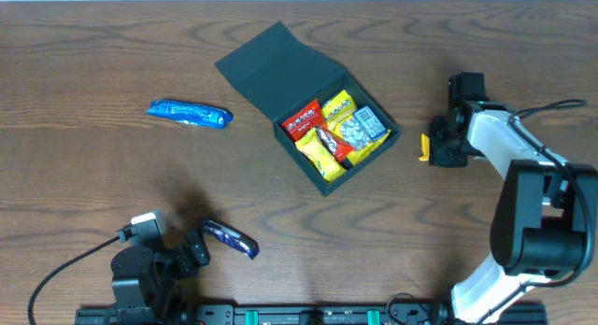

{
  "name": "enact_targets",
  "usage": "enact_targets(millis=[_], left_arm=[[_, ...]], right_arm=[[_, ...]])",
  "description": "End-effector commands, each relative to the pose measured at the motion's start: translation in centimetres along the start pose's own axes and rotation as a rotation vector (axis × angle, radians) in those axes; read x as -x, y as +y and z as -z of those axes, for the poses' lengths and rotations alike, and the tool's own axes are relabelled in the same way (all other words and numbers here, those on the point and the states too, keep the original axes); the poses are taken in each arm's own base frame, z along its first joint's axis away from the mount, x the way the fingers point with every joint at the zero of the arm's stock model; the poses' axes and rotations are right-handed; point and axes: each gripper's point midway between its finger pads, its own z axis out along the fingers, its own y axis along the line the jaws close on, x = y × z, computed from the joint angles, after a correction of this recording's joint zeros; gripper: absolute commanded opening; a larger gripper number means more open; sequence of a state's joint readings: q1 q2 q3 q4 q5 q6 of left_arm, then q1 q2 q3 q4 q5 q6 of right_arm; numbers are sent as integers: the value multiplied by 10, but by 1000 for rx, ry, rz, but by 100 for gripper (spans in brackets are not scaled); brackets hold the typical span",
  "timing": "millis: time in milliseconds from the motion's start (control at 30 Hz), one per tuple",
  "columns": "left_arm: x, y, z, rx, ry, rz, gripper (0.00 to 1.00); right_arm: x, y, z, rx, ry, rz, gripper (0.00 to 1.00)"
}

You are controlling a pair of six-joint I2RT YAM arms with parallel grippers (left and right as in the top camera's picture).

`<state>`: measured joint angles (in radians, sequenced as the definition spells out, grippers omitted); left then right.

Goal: Pack container
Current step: 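Lower the right gripper and grasp the second yellow packet, then carry the second yellow packet into the box's front right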

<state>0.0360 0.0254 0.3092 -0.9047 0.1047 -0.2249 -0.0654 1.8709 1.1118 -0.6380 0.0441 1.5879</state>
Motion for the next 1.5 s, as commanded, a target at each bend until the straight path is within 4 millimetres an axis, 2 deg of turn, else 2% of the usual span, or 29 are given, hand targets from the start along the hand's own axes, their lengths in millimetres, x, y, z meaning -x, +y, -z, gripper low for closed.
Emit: enact_targets(millis=[0, 267, 533, 800, 1200, 1467], left_arm=[[-19, 7, -3, 26, 70, -2, 95], [-19, 7, -3, 26, 70, -2, 96], [-19, 7, -3, 26, 70, -2, 96], [-19, 7, -3, 26, 70, -2, 96], [-19, 7, -3, 26, 70, -2, 95], [-19, 7, -3, 26, 70, -2, 95]], right_arm=[[3, -5, -10, -31, -20, 43, 45], [6, -4, -6, -23, -36, 101, 43], [4, 6, 15, 32, -61, 229, 41], [5, 4, 32, 45, -74, 280, 39], [-2, 15, 66, 130, -109, 553, 36], [-21, 19, 84, 181, -104, 743, 37]])
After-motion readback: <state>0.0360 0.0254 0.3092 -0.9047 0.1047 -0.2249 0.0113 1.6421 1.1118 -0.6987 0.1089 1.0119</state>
